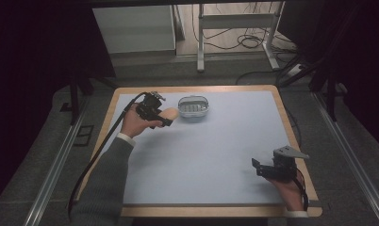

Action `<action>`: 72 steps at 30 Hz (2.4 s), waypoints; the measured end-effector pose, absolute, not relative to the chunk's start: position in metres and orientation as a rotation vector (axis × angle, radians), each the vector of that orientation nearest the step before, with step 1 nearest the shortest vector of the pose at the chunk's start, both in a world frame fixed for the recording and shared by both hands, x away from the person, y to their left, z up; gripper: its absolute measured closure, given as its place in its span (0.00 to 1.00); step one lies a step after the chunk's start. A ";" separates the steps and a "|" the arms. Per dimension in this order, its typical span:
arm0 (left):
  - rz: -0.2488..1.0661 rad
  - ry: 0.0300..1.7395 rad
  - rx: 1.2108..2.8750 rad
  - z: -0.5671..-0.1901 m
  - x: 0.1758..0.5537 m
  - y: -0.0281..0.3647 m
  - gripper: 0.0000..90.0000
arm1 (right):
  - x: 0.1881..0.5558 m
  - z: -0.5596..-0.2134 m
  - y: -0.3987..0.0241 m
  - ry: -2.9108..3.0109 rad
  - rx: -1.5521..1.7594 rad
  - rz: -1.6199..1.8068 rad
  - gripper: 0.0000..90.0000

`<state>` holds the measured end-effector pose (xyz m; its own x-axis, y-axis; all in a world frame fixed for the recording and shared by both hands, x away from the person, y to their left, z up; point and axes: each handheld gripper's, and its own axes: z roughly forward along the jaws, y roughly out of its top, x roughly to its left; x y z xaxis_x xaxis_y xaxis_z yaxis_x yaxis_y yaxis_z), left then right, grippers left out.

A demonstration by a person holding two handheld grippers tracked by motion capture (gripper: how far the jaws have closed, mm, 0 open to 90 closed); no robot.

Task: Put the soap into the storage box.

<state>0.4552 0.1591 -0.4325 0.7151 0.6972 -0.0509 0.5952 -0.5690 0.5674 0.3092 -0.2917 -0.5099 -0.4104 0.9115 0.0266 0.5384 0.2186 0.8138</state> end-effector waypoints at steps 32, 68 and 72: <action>0.228 0.923 2.440 -0.439 0.518 0.115 0.36 | 0.311 -0.512 -0.296 2.036 1.345 1.060 0.08; 0.227 0.845 2.496 -0.453 0.560 0.069 0.32 | 0.312 -0.516 -0.296 2.051 1.348 1.036 0.08; 0.251 0.831 2.488 -0.444 0.549 0.073 0.29 | 0.312 -0.516 -0.295 2.051 1.345 1.037 0.08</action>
